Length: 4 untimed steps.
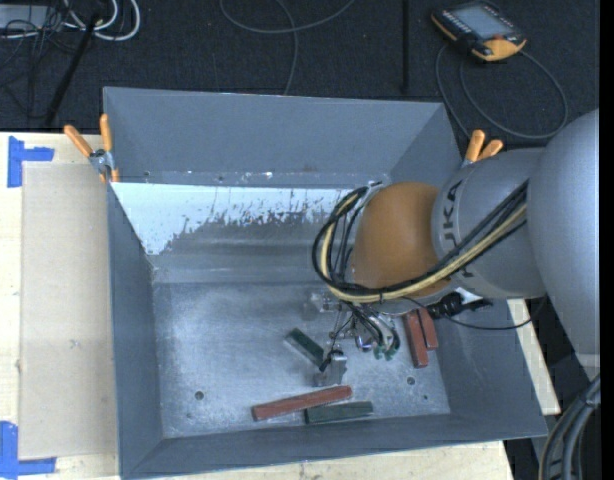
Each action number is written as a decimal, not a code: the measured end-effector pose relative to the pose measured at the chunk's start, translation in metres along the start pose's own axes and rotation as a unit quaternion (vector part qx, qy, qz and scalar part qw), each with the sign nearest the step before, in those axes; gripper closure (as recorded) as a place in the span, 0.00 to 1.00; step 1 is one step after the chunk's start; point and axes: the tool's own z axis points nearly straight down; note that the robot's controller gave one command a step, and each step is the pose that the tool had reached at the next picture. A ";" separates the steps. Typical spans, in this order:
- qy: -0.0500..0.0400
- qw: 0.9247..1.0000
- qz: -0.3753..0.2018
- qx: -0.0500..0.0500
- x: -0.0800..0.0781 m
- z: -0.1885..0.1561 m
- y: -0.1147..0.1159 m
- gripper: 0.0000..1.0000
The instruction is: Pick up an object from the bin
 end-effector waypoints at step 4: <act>0.003 0.997 0.072 0.000 0.008 -0.010 0.000 1.00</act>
Offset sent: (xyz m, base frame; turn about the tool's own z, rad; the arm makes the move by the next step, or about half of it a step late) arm 0.0000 0.0000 0.0000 0.0000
